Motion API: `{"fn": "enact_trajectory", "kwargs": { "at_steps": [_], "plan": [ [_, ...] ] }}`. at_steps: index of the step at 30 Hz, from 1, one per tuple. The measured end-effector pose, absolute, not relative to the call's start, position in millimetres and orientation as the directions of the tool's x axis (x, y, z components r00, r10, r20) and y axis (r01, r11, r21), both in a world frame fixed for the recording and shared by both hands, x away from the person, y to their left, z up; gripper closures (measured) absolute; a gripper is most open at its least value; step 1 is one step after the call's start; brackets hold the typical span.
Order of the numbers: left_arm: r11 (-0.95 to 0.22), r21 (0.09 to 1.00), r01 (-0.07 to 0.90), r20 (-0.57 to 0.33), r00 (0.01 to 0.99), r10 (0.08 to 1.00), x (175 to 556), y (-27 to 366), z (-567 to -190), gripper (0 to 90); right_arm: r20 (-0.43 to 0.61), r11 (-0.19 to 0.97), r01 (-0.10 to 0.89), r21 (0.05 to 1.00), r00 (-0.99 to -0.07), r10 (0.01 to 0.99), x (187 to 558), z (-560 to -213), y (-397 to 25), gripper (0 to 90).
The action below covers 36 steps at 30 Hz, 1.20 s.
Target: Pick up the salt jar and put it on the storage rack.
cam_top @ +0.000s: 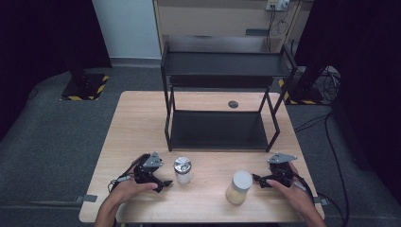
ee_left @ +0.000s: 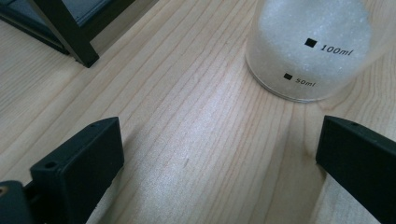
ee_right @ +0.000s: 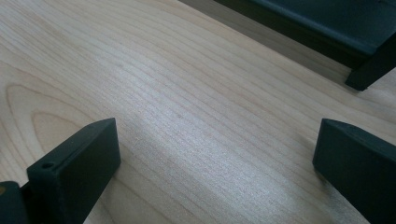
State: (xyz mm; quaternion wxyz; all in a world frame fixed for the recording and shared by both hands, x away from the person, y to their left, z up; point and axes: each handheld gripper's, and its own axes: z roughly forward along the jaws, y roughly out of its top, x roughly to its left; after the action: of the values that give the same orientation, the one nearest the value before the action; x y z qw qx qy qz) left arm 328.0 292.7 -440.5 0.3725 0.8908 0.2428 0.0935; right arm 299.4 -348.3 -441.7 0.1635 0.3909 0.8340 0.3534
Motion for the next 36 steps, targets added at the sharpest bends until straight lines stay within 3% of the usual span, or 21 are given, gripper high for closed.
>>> {"fn": "enact_trajectory", "kwargs": {
  "at_steps": [20,36],
  "plan": [
    [-0.607,0.707,0.363,-0.010,0.863,0.504,327.6,290.9,-438.8,1.9,0.006,0.442,0.539,0.717,-0.639,0.769,298.3,-441.6,-348.4,1.6],
    [-0.619,0.725,0.301,-0.004,0.901,0.433,325.3,280.9,-433.4,1.9,0.006,0.442,0.538,0.717,-0.640,0.769,298.3,-441.6,-348.4,1.5]
  ]
}}
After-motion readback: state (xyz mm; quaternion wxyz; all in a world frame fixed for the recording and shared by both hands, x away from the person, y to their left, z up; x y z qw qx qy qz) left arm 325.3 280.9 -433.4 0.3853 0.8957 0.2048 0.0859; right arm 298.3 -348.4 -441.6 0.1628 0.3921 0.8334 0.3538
